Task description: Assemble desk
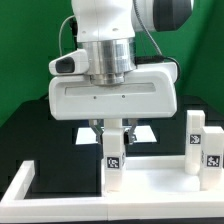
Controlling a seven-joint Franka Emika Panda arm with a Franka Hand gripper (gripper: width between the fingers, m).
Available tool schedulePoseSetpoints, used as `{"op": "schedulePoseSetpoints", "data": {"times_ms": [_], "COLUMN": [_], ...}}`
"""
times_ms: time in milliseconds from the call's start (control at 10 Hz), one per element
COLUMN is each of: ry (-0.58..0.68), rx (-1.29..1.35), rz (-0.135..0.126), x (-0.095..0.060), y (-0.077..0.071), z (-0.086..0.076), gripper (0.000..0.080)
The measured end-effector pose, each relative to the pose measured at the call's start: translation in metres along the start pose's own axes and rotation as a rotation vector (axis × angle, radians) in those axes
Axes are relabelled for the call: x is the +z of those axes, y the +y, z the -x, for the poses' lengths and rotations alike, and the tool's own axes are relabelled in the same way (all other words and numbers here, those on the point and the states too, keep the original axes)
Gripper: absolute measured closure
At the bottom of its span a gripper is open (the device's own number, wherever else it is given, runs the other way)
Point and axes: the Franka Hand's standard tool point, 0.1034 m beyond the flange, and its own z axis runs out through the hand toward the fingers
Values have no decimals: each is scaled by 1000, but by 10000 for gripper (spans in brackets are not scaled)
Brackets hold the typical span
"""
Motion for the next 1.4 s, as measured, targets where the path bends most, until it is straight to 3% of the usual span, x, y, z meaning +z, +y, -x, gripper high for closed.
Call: {"op": "schedulePoseSetpoints", "data": {"times_ms": [400, 600, 800, 1000, 1100, 1200, 1300, 1400], "ry": [-25, -50, -82, -85, -83, -75, -56, -57], "rx": [718, 931, 1099, 1135, 1111, 1019, 776, 569], "rz": [-79, -81, -67, -63, -64, -62, -54, -57], "x": [0, -3, -3, -1, -1, -1, 3, 4], "y": [0, -3, -4, -5, -5, -4, -2, 0], "z": [-2, -3, -7, -6, -6, -5, -2, 0], "gripper": [507, 506, 506, 506, 419, 283, 178, 178]}}
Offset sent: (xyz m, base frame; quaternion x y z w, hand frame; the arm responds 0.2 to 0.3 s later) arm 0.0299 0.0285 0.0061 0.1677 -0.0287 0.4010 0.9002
